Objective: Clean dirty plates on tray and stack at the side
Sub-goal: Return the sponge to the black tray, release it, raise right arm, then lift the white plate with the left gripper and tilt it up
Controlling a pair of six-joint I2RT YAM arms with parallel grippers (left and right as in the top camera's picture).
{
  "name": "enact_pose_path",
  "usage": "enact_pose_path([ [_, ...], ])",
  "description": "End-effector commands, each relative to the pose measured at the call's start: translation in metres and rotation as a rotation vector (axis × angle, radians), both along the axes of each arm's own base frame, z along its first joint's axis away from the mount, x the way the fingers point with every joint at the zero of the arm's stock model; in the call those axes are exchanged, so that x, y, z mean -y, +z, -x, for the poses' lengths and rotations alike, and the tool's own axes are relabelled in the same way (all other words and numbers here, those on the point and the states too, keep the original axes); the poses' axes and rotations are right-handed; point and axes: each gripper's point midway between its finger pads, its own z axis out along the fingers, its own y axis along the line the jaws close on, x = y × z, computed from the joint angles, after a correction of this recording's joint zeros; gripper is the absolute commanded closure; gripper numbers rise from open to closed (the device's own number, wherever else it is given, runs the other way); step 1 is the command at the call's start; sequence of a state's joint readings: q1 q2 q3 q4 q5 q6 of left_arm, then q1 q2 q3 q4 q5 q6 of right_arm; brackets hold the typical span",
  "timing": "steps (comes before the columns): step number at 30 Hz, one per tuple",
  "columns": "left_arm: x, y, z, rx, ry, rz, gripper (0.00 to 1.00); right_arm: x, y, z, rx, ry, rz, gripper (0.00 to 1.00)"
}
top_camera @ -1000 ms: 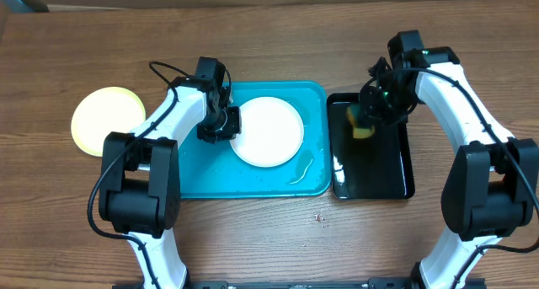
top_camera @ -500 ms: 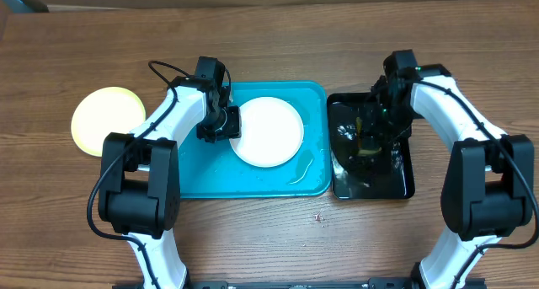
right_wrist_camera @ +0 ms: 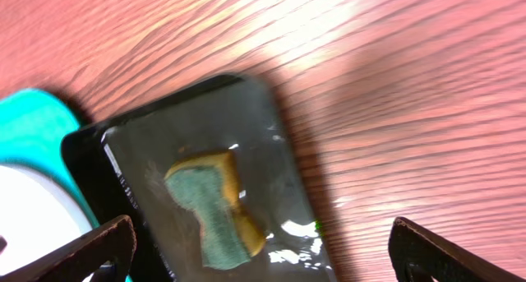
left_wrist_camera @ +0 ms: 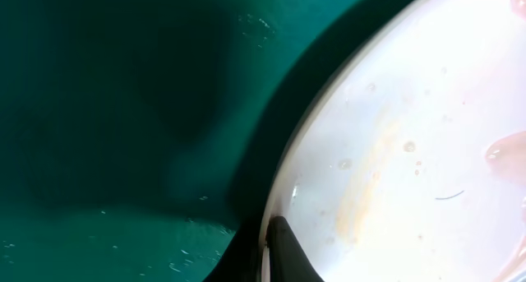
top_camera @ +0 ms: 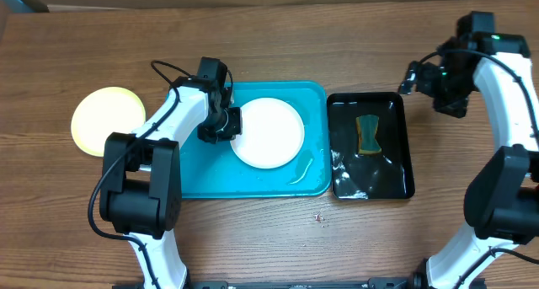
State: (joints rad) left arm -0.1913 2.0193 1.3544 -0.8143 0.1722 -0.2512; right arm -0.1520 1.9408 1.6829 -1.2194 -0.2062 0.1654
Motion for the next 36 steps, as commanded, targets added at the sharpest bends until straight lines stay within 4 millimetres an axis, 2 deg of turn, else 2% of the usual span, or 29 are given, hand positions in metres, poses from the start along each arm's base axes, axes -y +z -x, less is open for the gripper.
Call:
enact_pose_path([
  [1,-0.002,-0.008,0.012,-0.053,-0.048,-0.053,0.96,0.013,0.010,-0.005,0.042,-0.043,0.001,0.00],
  [4,-0.007,0.012,0.002,-0.038,-0.039,-0.090,0.96,0.020,0.011,-0.008,0.059,-0.058,0.004,0.00],
  [11,-0.007,0.088,-0.028,0.061,-0.027,-0.156,0.96,0.021,0.012,-0.011,0.070,-0.059,0.006,0.00],
  [15,0.002,0.124,-0.039,0.121,-0.030,-0.178,0.96,0.021,0.012,-0.011,0.070,-0.059,0.006,0.00],
  [19,0.017,0.151,-0.042,0.188,-0.039,-0.244,0.96,0.021,0.012,-0.011,0.070,-0.059,0.006,0.00],
  [27,0.077,0.183,-0.035,0.366,-0.123,-0.394,0.96,0.021,0.012,-0.011,0.070,-0.059,0.006,0.00],
  [33,0.133,0.204,-0.014,0.548,-0.232,-0.530,0.96,0.021,0.012,-0.011,0.070,-0.059,0.006,0.00],
  [36,0.159,0.221,-0.002,0.674,-0.284,-0.616,0.96,0.021,0.012,-0.011,0.070,-0.059,0.006,0.00],
])
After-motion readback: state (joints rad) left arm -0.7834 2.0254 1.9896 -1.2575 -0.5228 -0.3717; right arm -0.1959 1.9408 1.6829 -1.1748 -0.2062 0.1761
